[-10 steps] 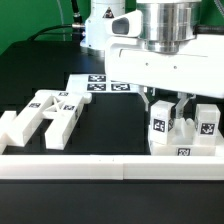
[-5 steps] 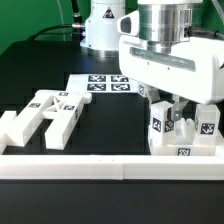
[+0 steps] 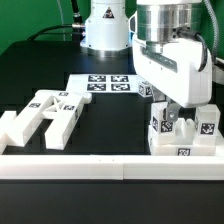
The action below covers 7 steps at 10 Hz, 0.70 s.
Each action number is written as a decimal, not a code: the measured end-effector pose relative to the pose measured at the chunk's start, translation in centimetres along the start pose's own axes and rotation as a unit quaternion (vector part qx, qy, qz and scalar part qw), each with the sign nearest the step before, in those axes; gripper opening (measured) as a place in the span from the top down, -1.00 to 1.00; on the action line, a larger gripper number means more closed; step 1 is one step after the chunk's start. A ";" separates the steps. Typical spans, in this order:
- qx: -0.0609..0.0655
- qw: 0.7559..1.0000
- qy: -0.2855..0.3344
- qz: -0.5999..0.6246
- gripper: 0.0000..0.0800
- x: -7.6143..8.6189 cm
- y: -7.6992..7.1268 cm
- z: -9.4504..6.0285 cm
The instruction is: Assemble chair
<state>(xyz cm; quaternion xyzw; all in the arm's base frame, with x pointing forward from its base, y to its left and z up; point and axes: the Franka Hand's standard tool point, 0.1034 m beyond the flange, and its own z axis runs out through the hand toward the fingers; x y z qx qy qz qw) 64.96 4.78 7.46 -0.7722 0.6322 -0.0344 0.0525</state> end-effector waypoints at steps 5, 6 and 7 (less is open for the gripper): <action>0.002 0.999 -0.008 0.047 -0.39 -0.1 0.0 0.1; -0.005 1.000 -0.011 0.011 -0.39 0.1 0.1 0.0; -0.012 0.999 -0.015 -0.044 -0.58 0.2 0.2 -0.1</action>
Offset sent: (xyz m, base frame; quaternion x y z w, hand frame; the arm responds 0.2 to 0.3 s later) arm 0.0000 0.0000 0.0000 0.0000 0.0000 0.0650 0.9979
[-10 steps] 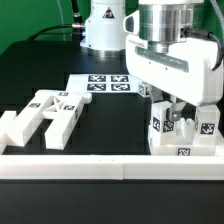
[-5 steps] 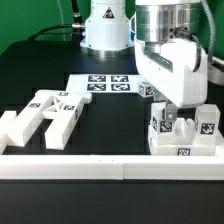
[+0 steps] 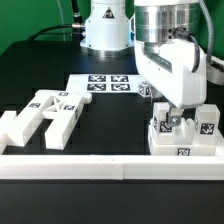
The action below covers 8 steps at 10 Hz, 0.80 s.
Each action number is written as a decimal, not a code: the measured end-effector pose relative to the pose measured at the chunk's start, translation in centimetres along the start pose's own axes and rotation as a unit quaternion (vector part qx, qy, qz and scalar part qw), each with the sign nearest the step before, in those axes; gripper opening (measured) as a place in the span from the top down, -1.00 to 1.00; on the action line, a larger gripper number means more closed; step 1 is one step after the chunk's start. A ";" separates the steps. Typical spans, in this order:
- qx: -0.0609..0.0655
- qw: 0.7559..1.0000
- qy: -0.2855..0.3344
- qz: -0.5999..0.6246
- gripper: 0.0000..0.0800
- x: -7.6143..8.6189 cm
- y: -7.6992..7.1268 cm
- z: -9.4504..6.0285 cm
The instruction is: Assemble chair
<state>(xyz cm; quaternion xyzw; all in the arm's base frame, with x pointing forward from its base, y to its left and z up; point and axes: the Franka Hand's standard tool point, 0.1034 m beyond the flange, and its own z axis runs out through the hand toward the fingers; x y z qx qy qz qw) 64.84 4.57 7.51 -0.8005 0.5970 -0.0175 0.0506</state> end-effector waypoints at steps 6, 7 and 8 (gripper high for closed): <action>-0.005 0.959 -0.002 -0.283 -0.62 0.4 0.1 0.3; -0.006 0.952 -0.001 -0.307 -0.62 0.4 0.1 0.3; -0.007 0.938 -0.001 -0.345 -0.62 0.4 0.1 0.3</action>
Offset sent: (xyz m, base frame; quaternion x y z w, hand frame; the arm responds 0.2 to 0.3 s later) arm 0.0038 0.0018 -0.0019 -0.0073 -0.0121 -0.2499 0.9682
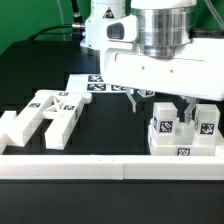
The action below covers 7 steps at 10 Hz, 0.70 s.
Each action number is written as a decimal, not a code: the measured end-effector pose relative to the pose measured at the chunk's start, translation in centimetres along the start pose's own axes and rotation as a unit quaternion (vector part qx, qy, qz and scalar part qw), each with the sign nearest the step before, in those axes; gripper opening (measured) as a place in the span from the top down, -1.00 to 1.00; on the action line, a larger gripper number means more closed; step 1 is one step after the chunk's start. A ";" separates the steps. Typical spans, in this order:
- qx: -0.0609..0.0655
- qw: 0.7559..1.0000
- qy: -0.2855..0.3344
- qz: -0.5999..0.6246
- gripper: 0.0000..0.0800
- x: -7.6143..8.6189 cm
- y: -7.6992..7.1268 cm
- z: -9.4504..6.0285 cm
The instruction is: Assemble chair
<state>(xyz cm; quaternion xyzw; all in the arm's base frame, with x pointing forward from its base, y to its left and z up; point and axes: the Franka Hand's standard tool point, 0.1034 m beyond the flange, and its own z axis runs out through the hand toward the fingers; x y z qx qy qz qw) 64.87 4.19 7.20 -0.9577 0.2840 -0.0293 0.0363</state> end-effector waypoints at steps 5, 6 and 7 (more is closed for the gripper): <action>-0.010 0.987 0.004 -0.158 -0.62 -0.2 -0.2 0.0; -0.013 0.980 0.004 -0.198 -0.62 -0.1 -0.1 0.0; -0.013 0.975 0.004 -0.224 -0.62 0.0 0.0 0.0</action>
Offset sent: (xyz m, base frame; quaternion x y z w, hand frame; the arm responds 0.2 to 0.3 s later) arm -0.0008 0.0054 0.0011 -0.0043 0.0058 -0.1229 0.9924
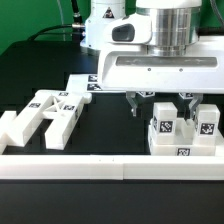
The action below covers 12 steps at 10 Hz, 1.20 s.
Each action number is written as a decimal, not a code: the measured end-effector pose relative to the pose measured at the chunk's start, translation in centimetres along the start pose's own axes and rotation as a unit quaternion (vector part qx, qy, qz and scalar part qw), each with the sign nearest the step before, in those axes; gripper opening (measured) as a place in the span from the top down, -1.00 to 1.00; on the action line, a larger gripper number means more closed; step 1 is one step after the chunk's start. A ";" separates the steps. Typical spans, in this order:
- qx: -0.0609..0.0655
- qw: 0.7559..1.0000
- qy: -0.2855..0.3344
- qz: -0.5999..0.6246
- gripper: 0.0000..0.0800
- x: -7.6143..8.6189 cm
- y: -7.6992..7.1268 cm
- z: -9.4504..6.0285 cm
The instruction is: Assemble chair
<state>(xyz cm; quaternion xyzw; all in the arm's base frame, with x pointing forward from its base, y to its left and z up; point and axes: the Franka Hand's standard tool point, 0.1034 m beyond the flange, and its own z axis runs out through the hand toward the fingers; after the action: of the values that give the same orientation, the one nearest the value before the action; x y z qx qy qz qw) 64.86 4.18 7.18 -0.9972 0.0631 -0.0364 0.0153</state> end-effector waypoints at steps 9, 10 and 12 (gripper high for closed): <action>0.011 0.985 0.004 0.173 0.27 0.1 0.2 0.2; 0.011 0.974 0.003 0.228 0.27 0.1 0.0 0.2; 0.012 0.937 0.001 0.348 0.27 -0.1 -0.5 0.3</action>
Offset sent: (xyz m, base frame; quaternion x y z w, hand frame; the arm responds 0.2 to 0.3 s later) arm 0.0000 0.0000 0.0000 0.0000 0.0000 0.0000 1.0000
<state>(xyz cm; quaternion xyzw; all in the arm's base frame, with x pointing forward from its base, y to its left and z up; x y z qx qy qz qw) 64.87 4.73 6.89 -0.9124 0.4062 -0.0308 0.0388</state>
